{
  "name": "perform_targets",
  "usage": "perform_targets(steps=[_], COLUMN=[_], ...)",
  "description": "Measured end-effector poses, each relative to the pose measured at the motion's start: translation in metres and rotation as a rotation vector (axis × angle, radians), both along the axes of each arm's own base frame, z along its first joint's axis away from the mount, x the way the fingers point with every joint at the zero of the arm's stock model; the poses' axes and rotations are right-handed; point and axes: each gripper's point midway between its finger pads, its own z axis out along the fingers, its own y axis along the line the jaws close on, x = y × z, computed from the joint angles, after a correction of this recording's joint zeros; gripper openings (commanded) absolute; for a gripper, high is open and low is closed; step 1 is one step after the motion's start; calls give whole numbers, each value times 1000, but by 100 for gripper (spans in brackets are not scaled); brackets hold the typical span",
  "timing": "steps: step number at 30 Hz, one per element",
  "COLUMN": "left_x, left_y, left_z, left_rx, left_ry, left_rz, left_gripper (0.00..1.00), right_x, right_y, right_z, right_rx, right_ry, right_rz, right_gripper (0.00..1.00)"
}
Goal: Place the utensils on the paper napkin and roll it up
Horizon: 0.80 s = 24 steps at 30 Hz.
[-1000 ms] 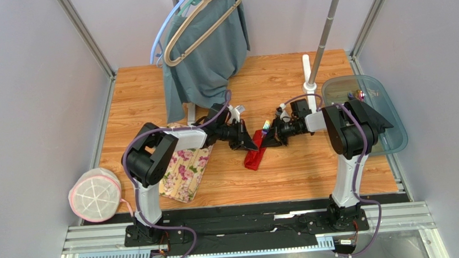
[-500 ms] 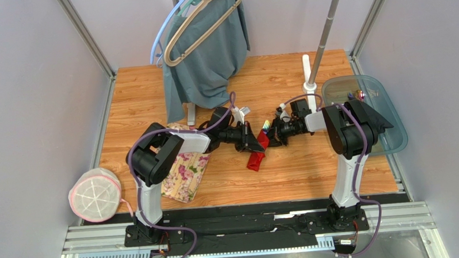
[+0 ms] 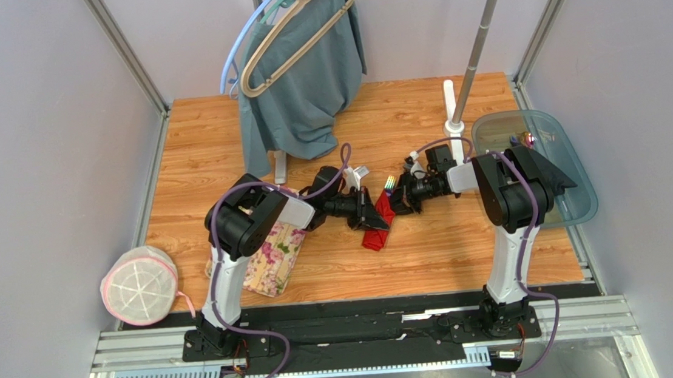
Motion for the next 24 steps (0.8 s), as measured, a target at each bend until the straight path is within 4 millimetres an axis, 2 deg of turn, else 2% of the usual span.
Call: perform_targets(steps=[7, 13, 19, 24], left_x=[0, 1, 1, 1], left_y=[-2, -1, -1, -1], left_z=[-6, -8, -9, -9], left_rx=[-14, -6, 2, 13], left_ry=[15, 21, 24, 30], left_rz=[3, 8, 4, -3], left_gripper=[0, 0, 0, 0], right_x=[1, 3, 25, 30], right_y=[-1, -6, -29, -46], right_z=[1, 2, 5, 5], right_rx=[-12, -72, -184, -241], right_ry=[8, 27, -29, -39], right_rz=[13, 29, 20, 4], right_gripper=[0, 5, 8, 6])
